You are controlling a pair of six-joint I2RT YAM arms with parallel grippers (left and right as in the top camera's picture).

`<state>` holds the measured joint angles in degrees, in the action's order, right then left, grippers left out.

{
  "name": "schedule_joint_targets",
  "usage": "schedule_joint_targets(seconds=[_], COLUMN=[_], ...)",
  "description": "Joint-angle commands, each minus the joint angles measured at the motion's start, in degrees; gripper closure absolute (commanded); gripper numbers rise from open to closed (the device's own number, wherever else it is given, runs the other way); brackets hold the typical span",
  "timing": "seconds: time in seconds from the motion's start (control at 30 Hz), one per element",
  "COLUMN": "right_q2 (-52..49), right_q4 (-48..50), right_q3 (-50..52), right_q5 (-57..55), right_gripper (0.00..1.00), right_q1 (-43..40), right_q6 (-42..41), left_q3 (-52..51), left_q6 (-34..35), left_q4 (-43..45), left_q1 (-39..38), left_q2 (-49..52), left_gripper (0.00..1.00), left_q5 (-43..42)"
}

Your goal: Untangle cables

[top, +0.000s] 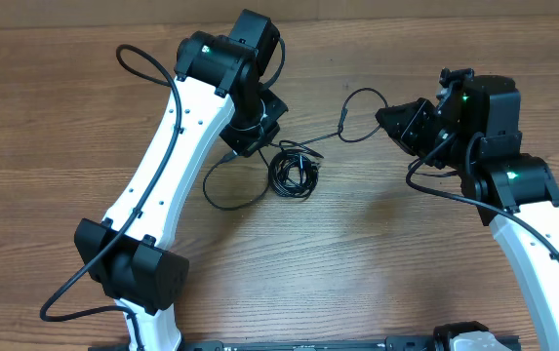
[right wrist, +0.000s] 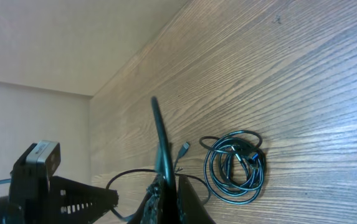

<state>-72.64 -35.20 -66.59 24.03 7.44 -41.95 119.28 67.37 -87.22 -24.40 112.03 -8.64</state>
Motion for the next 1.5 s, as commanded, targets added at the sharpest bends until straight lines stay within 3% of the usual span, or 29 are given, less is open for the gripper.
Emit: schedule_joint_targets(seconds=[0.0, 0.27, 0.37, 0.5, 0.57, 0.6, 0.7, 0.8, 1.13, 1.27, 1.37, 1.47], right_q2=[0.6, 0.6, 0.6, 0.6, 0.6, 0.6, 0.6, 0.6, 0.6, 0.6, 0.5, 0.5], right_q4=[-0.1, -6.9, -8.1, -8.5, -8.6, -8.7, -9.3, -10.6, -8.8, -8.6, -8.6, -8.6], right_q3=[-1.4, -1.4, -1.4, -1.4, -1.4, -1.4, -1.4, -1.4, -1.3, -1.3, -1.3, -1.3], right_q5=[-4.4, -13.7, -13.4, -7.3, -5.9, -5.9, -5.9, -5.7, 20.3, 19.3, 16.7, 16.5], right_gripper=[0.96, 0.96, 0.96, 0.96, 0.83, 0.63, 0.21, 0.08, 0.0, 0.02, 0.14, 0.17], right_q1=[-1.0, -5.3, -5.3, -5.3, -5.3, -5.3, -5.3, -5.2, -1.0, 4.2, 7.9, 10.1], right_q6=[-1.4, -3.5, -2.6, -2.6, -2.5, -1.8, 0.3, 0.5, 41.6, 45.5, 45.5, 46.2], left_q3=[0.1, 0.1, 0.1, 0.1, 0.1, 0.1, 0.1, 0.1, 0.2, 0.2, 0.2, 0.2], left_q6=[-5.0, -5.3, -8.5, -20.2, -23.1, -24.1, -24.1, -24.1, -21.0, -21.1, -21.0, -20.7], left_q4=[-2.2, -4.2, -3.2, 2.1, 3.3, 3.4, 2.8, 3.1, 3.5, 3.5, 3.5, 3.4], left_q1=[-0.3, -0.3, -0.3, -0.3, -0.4, -0.4, -0.4, -0.4, 0.0, -0.4, -0.5, -0.4], left_q2=[-0.8, -0.8, -0.8, -0.8, -0.8, -0.8, -0.9, -1.0, -2.5, -2.5, -2.5, -2.5], left_gripper=[0.96, 0.96, 0.96, 0.96, 0.96, 0.96, 0.96, 0.96, 0.96, 0.96, 0.96, 0.96], left_q5=[8.5, 10.6, 6.5, -6.7, -11.1, -12.9, -12.8, -12.0, -21.2, -25.9, -25.9, -29.4])
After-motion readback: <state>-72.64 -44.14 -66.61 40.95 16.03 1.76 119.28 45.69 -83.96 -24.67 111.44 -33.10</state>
